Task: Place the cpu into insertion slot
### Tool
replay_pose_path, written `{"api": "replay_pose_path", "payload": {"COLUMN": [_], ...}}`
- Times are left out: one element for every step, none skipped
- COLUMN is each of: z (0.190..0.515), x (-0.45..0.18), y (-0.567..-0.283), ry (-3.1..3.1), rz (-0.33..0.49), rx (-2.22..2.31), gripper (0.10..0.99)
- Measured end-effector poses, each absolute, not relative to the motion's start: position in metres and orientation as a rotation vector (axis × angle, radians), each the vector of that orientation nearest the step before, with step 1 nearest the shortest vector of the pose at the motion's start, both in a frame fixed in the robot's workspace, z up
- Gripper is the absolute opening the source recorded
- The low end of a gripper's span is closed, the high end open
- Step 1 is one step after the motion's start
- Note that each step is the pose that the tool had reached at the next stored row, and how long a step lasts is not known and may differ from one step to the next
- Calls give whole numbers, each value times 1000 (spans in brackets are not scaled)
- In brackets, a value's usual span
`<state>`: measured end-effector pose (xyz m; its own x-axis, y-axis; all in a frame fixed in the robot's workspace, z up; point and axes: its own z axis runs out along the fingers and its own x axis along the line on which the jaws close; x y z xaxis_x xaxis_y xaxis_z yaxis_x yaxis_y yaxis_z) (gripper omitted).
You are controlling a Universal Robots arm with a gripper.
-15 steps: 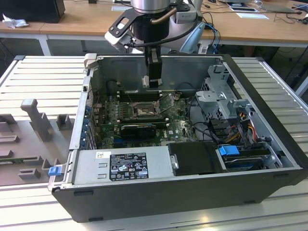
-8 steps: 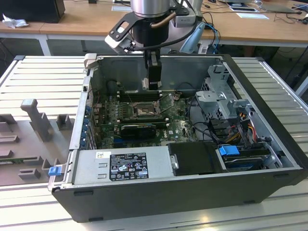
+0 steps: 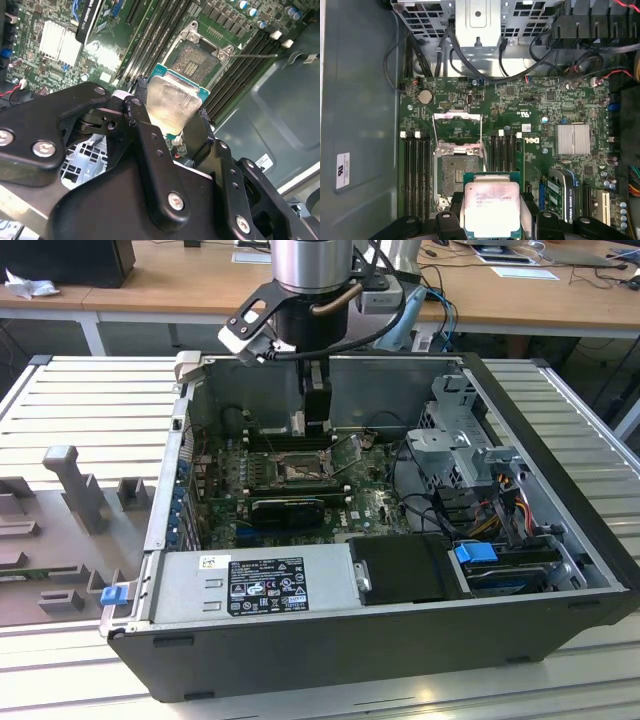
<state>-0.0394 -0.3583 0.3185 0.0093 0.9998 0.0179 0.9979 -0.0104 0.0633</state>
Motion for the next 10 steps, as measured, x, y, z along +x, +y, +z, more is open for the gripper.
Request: {"api": "replay_pose_path", "payload": {"z": [316, 315, 314, 313, 312, 311, 310, 308, 307, 307], "x": [-39, -39, -39, -39, -39, -39, -39, -39, -39, -39], "y": [-358, -358, -358, -358, -358, -358, -358, -358, -358, -358], "ry": [2187, 2187, 2187, 2187, 2187, 2187, 2187, 2187, 2187, 2187], "rz": [89, 89, 89, 89, 89, 89, 89, 89, 89, 89], "rx": [2208, 2208, 2208, 2208, 2208, 2208, 2208, 2208, 2208, 2208], "gripper": [529, 529, 529, 529, 529, 529, 529, 529, 529, 529]}}
